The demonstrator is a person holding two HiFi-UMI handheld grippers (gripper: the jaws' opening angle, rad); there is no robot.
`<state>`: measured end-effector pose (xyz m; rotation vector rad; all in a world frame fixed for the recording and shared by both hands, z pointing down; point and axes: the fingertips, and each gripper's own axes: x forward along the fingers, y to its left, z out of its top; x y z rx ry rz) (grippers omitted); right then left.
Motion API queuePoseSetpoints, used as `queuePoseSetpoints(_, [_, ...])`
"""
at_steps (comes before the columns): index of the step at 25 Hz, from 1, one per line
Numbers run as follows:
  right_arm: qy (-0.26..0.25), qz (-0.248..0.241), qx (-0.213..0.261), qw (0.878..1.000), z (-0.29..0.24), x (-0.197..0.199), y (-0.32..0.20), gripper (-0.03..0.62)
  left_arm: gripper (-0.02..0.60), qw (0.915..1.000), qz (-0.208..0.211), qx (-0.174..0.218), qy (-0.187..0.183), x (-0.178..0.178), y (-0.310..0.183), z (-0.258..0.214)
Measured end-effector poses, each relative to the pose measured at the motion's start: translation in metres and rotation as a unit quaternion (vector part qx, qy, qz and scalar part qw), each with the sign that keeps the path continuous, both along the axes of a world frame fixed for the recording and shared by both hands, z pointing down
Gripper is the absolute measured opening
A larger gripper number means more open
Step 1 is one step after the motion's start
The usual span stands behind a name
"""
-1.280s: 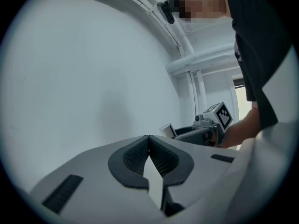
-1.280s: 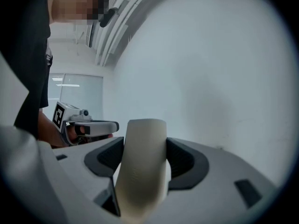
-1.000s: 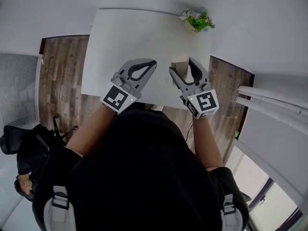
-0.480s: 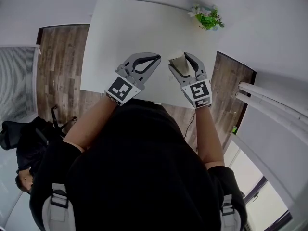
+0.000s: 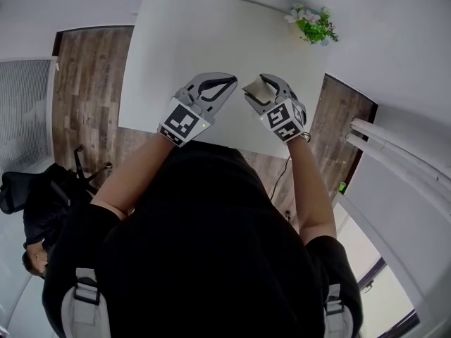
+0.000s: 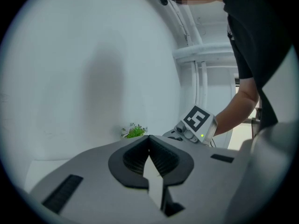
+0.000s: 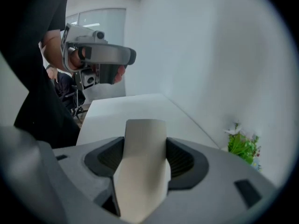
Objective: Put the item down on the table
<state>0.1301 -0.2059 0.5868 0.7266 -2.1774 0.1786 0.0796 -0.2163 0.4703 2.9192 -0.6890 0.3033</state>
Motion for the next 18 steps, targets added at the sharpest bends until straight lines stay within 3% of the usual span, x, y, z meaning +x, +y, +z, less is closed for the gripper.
queuePoseSetpoints(9, [0.098, -0.082, -0.053, 0.99, 0.059, -0.007, 0.005, 0.279, -0.006, 0.9998, -0.006, -0.018, -0.001, -0.012, -0.007, 0.023])
queuePoseSetpoints(18, [0.109, -0.108, -0.077, 0.985, 0.093, -0.027, -0.011, 0.27, -0.006, 0.9994, -0.011, -0.031, -0.002, -0.014, -0.018, 0.042])
